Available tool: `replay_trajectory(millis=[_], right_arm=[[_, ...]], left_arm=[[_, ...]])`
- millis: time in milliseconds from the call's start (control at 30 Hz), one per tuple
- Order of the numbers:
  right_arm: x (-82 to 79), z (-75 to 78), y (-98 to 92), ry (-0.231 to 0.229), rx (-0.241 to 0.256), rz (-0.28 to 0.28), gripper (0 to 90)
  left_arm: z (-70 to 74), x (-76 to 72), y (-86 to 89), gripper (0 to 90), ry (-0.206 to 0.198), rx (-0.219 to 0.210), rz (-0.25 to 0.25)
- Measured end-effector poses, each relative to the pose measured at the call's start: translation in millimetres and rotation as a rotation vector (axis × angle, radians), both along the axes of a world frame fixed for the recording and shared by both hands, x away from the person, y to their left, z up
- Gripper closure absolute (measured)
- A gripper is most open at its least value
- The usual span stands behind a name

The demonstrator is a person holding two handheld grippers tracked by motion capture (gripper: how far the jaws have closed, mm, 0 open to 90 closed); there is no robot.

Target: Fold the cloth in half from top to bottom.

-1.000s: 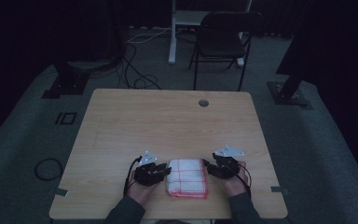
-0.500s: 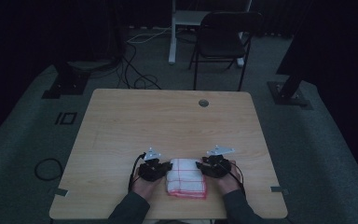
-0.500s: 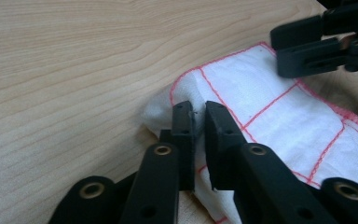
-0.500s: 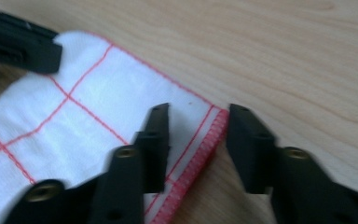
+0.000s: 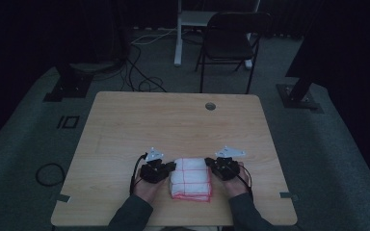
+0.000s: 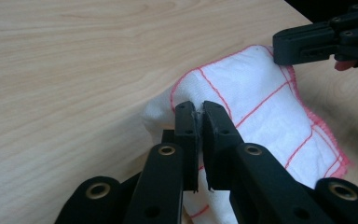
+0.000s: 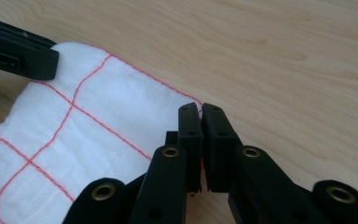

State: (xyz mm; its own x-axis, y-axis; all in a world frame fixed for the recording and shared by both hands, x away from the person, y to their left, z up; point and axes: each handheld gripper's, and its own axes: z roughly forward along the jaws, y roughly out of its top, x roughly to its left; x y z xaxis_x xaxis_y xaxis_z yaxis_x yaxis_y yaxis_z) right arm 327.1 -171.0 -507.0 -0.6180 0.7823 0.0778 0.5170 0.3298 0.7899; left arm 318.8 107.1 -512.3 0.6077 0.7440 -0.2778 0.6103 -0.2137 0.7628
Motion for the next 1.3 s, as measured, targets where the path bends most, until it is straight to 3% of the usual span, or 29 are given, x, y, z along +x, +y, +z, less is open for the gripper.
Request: replay_trajectory(millis=[133,167,267,400,533,600,667,700,767,800,967,1033,1100,1133,1300], right_arm=[[4.9,-1.1,6.4,-0.009,-0.004,0.000,87.5],[7.7,-4.1,9.5,-0.013,-0.015,0.003,87.4],[10.1,-6.9,11.5,-0.006,-0.020,0.005,87.1],[11.4,-10.0,10.0,0.006,-0.020,-0.003,86.0],[11.3,-10.9,8.7,0.007,-0.016,-0.003,84.7],[10.5,-13.0,6.5,0.023,-0.009,0.002,70.5],[10.5,-13.8,6.3,0.038,-0.006,0.008,68.5],[9.3,-15.5,6.1,0.043,-0.008,0.016,67.1],[8.9,-16.0,6.1,0.046,-0.007,0.020,67.1],[8.3,-15.9,5.9,0.038,-0.010,0.018,72.3],[8.9,-18.9,7.7,0.059,-0.032,0.027,72.6],[9.2,-21.4,7.8,0.067,-0.040,0.025,71.6],[8.9,-21.6,7.0,0.067,-0.037,0.020,70.2],[8.3,-19.8,4.1,0.055,-0.027,0.007,67.0],[7.5,-15.0,-8.5,0.029,0.004,-0.042,63.2]], left_arm=[[-0.6,7.3,8.7,85.2,-0.017,0.025,0.059],[-2.8,11.4,12.0,85.3,-0.021,0.058,0.069],[-5.1,13.5,12.9,84.6,-0.023,0.073,0.068],[-5.8,12.0,7.0,78.3,-0.025,0.060,0.023],[-8.6,13.0,2.2,77.7,-0.015,0.090,0.016],[-15.1,15.6,-2.1,85.1,0.010,0.102,-0.002],[-14.4,15.0,-2.9,89.9,0.005,0.108,-0.002],[-10.1,12.6,-3.8,90.0,-0.022,0.116,0.001],[-10.1,12.6,-3.8,90.0,-0.022,0.116,0.001],[-5.8,11.2,-3.0,90.0,-0.053,0.123,0.020],[-14.5,15.5,2.8,90.0,-0.037,0.150,0.060],[-20.1,16.7,5.3,87.4,-0.029,0.149,0.076],[-19.6,16.6,6.1,78.4,-0.035,0.144,0.084],[-17.1,16.2,10.8,75.3,-0.051,0.113,0.089],[-14.1,15.7,20.7,72.4,-0.066,0.119,0.104]])
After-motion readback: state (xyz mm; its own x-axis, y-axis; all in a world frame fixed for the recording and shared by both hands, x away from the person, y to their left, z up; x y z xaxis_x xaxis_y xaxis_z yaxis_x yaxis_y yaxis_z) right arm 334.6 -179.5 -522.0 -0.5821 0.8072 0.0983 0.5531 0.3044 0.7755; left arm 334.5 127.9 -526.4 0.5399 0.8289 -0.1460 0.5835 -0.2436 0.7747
